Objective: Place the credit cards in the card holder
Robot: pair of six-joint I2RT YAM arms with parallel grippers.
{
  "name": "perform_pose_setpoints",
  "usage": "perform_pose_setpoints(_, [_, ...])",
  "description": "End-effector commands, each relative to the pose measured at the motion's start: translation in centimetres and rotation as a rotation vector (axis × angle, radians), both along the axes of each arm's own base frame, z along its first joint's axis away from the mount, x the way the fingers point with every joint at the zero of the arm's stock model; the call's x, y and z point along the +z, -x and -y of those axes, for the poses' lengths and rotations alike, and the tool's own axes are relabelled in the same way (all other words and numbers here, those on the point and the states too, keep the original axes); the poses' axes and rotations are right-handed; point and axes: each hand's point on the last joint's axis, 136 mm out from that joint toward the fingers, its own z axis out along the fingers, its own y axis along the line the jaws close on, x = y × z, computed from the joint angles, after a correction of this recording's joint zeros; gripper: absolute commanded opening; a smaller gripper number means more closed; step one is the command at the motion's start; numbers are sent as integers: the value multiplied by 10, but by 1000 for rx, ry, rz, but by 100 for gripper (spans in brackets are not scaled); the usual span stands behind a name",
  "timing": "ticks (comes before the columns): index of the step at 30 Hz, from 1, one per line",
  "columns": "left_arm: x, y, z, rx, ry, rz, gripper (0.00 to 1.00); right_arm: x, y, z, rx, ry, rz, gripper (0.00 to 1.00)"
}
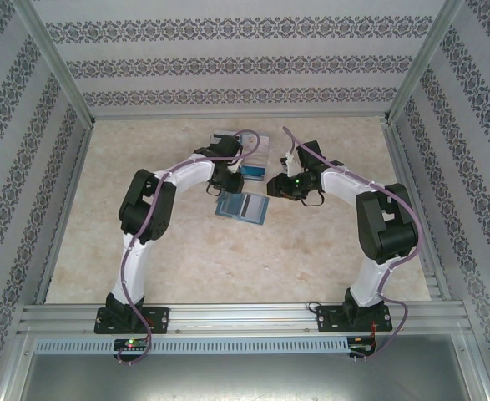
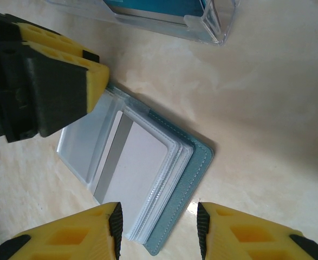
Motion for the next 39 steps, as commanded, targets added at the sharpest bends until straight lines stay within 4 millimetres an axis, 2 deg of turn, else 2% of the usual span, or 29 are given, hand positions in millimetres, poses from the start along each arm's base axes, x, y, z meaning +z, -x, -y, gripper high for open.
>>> perform_pose_setpoints(1, [-10,0,-5,-18,-40,-11,29,9,-1,3,-6,-3,30,43])
perform_pose_setpoints(5, [-11,13,-10,-2,-39,-37,29,8,-1,4,-10,4,28,44])
perform_pose_setpoints(9, [-9,38,-13,20,5,-73,29,7,-5,7,-18,12,33,43])
perform_pose_setpoints(14, [-3,50,-18,42,23,-71,29,15,-20,4,-12,11,64,43])
perform_pose_setpoints(18, [14,38,-20,52,25,-32,29,31,-42,2,6,35,134,43])
perform_pose_setpoints(22, [42,21,-24,90,109,8,29,47,-63,8,22,113,236,46])
perform_pose_setpoints(25, [62,8,-39,146,169,53,30,54,-76,13,46,199,299,51])
perform_pose_setpoints(28, [76,-5,-60,214,206,99,35,63,-96,15,52,254,337,57])
perform_pose_setpoints(31, [77,-15,-80,295,261,103,36,72,-117,15,57,295,390,67])
perform_pose_setpoints(36, [69,-32,-110,389,337,90,39,86,-147,9,111,343,474,76])
perform_pose_setpoints(39, [65,-42,-122,411,349,95,39,86,-159,5,152,357,497,77])
